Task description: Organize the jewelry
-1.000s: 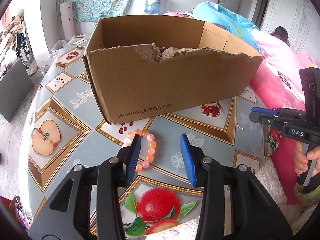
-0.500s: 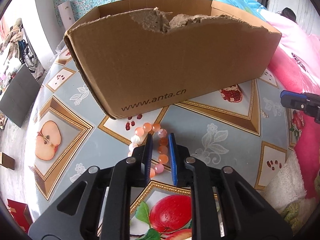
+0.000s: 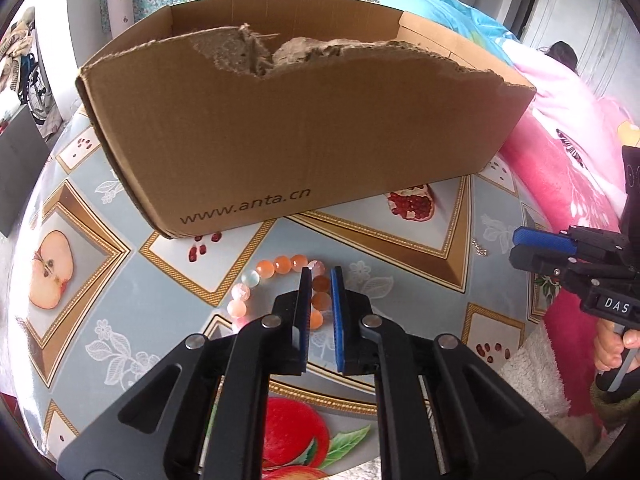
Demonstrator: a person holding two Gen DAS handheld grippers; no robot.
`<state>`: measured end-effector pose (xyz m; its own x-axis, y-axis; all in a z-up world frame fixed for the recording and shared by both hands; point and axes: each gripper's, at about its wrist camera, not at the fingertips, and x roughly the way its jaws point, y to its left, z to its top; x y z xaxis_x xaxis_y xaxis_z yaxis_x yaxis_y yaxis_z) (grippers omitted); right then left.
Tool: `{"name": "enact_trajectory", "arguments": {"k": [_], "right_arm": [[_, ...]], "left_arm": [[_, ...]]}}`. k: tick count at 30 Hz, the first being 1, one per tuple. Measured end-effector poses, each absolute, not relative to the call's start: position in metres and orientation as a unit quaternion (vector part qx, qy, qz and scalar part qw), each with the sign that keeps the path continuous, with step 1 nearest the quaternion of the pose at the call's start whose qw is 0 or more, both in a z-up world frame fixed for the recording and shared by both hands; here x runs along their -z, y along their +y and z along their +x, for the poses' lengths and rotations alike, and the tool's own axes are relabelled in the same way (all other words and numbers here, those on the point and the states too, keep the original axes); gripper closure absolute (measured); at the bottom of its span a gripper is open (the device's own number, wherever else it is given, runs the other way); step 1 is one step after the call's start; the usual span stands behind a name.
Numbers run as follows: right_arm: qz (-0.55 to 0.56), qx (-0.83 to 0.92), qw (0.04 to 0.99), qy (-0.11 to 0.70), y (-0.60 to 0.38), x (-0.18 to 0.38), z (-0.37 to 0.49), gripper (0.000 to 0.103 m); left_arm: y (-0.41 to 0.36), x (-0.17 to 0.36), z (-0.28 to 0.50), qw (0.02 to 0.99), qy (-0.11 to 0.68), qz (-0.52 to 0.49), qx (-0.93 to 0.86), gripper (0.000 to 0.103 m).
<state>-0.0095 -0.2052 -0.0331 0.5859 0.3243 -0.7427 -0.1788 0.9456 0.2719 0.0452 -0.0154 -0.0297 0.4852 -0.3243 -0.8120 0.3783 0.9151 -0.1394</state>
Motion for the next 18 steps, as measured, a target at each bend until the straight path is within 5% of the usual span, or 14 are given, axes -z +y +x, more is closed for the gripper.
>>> {"name": "enact_trajectory", "arguments": {"k": [18], "right_arm": [[0.045, -0.16, 0.887, 0.431, -0.172, 0.044, 0.007, 0.078]], "left_arm": [[-0.019, 0.033, 0.044, 0.862, 0.463, 0.021, 0.205, 0.094]]}}
